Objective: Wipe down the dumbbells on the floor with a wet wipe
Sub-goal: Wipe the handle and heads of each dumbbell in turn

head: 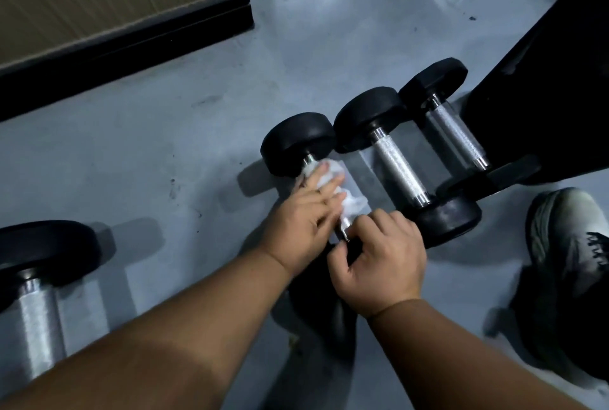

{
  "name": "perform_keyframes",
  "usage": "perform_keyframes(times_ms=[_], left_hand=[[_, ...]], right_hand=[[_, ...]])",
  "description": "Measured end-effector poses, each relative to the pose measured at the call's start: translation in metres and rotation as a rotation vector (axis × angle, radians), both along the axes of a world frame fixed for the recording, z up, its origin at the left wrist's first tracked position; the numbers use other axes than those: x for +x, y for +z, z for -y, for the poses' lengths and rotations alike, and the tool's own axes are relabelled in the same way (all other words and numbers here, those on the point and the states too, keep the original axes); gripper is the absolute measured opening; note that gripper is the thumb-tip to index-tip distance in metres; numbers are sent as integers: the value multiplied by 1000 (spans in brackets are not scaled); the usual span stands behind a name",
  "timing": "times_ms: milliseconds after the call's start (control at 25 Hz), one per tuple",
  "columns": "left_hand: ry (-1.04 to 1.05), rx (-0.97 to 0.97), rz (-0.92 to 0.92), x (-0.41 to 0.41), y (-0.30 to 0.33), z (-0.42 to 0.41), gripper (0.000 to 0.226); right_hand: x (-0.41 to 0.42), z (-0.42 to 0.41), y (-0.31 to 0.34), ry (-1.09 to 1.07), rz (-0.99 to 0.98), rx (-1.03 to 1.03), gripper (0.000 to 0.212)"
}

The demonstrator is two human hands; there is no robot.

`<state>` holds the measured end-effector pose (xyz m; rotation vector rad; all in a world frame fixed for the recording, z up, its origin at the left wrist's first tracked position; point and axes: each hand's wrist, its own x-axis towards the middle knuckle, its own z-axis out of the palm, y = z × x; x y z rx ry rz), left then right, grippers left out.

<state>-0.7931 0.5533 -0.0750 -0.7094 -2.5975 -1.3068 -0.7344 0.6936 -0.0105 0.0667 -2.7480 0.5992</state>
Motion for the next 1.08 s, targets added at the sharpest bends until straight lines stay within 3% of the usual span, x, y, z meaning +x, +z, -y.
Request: perform_keyframes(times_ms=[280, 520, 880, 1080], left_hand=[[-232, -93, -115, -18, 0, 20, 34], [13, -53, -41, -18, 0, 5, 34], [-195, -192, -78, -20, 6, 14, 37], [26, -79, 49, -17, 10, 4, 39]], right_hand=[[-1, -3, -2, 1, -23, 23, 17], [-1, -4, 0, 8, -68, 17, 15], [-4, -10, -4, -3, -57, -60, 18], [-2, -10, -5, -16, -55, -76, 18]])
